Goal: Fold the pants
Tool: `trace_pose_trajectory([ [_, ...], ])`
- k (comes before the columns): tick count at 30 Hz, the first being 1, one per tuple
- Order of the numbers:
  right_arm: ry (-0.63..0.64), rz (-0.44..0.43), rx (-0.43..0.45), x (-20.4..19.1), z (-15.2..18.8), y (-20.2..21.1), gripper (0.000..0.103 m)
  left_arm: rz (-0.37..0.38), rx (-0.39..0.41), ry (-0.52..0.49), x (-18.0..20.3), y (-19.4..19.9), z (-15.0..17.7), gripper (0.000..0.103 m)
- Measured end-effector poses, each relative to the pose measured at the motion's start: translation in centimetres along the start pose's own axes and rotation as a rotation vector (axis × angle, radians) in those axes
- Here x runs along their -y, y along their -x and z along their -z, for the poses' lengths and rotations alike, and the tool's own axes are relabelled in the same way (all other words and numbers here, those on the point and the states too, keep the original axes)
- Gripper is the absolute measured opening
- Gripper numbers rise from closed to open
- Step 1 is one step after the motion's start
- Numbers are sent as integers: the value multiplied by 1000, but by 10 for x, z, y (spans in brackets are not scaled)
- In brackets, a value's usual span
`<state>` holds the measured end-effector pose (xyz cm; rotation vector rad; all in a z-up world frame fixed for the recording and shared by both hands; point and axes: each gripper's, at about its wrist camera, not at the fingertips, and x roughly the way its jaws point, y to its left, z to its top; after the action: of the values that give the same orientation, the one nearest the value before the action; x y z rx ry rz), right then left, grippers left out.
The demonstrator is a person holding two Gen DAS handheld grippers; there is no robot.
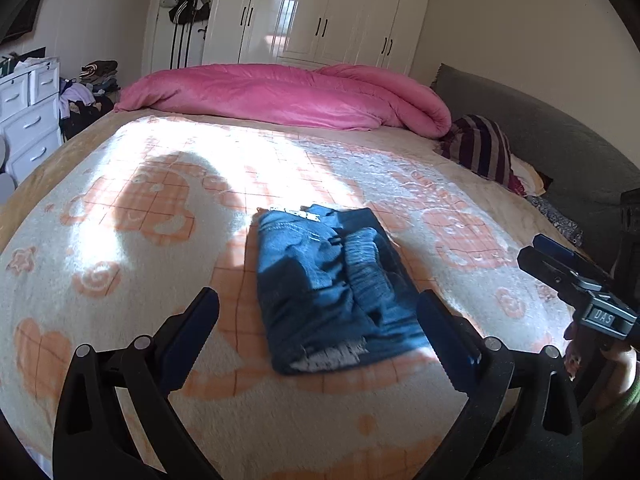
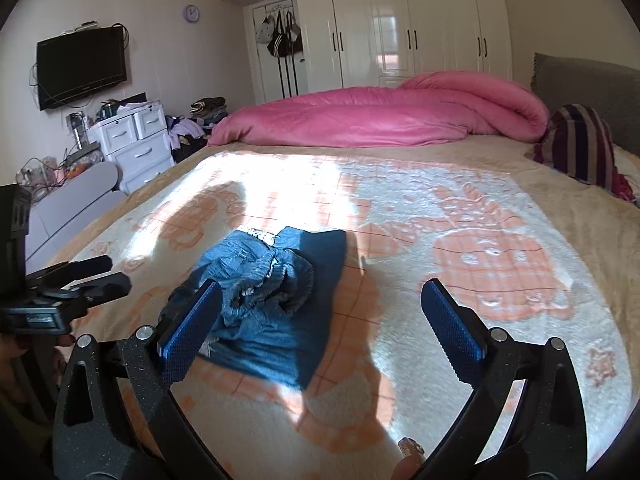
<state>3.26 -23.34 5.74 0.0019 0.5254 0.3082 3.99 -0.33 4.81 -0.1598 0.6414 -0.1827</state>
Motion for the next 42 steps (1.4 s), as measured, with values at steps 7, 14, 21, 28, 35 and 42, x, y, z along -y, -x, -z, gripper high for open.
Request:
trace_pose_trajectory([
  [7,7,13,-28,-3,23,16,94,-33,-19,25,4,14,19,99],
  [14,10,41,-73,-8,49,17,94,-61,-66,16,4,9,42,99],
  [21,11,85,-190,-9,79,-4,94,-57,-150,43,-5,-17,62,99],
  [28,-11,100,-217,-7,83,-11,94,-75,-181,54,-11,-26,69,99],
  [35,-5,108,-226,-7,82,-13,94,-61,-212,61,-10,-33,71,99],
  [42,-8,115,-224,-7,81,-12,94,-60,-208,66,-8,-32,71,99],
])
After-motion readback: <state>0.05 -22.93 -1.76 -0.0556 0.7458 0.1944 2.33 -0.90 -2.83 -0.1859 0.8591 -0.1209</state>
